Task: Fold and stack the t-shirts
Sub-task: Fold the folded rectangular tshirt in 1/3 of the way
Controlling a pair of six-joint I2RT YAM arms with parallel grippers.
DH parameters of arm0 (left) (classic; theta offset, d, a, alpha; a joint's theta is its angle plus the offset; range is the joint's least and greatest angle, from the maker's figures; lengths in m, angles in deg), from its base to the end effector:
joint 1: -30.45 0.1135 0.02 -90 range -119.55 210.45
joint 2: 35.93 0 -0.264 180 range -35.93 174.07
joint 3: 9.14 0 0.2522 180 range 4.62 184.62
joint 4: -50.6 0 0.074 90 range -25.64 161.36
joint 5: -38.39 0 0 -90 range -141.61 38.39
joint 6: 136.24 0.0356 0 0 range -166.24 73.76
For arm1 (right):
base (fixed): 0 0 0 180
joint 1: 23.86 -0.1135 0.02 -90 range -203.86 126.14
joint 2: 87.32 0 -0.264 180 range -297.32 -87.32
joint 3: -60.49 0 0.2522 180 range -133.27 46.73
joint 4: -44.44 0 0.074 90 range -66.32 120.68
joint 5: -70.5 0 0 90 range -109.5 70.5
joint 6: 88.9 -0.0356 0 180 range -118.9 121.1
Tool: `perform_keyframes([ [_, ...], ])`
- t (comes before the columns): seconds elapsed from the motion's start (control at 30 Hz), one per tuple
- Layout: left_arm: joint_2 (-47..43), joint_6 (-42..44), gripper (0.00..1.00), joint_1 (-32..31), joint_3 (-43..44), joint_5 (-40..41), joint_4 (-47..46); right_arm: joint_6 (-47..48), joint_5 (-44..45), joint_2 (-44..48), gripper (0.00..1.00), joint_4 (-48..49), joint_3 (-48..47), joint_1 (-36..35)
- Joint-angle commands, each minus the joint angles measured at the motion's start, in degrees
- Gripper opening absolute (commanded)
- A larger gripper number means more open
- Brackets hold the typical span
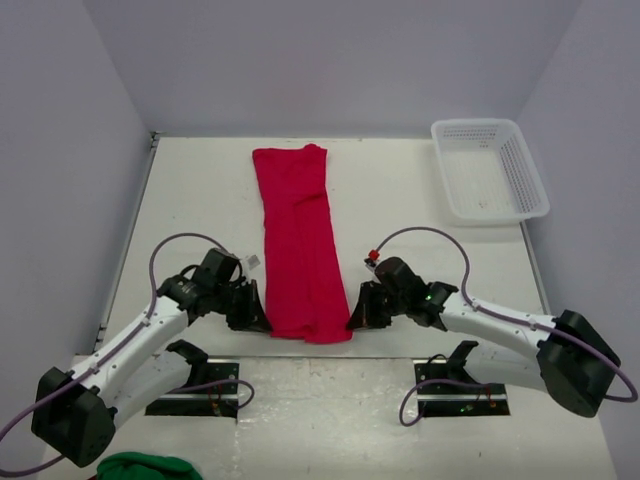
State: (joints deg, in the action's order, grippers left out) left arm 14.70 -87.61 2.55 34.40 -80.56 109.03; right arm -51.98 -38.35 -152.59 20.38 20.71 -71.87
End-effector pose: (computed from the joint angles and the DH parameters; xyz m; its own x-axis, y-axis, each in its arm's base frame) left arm 0.1213 -0.0837 0.1908 -0.9914 -0.1295 -0.0198 -0.0913 0.7914 -0.6045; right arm 0.1300 0.1616 0.1628 -0.9803 0.0418 -0.1932 -0.0998 0.7389 0.6664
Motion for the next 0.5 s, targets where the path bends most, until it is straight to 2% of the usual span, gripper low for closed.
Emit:
perform_keyframes([
  [0.0, -0.1, 0.6, 0.0, -0.3, 6.0, 0.6, 1.4, 4.6, 3.0, 1.6, 0.0, -8.1, -7.1, -0.2],
  [0.23, 4.6, 2.9, 0.0, -0.3, 13.5, 3.4, 1.0, 8.8, 3.9, -4.6, 0.0, -14.2, -20.4, 0.5],
  [0.47, 10.7, 5.4, 0.0, 1.6, 17.1, 5.1, -1.5, 12.0, 2.9, -13.6, 0.0, -19.1, -32.4, 5.7],
])
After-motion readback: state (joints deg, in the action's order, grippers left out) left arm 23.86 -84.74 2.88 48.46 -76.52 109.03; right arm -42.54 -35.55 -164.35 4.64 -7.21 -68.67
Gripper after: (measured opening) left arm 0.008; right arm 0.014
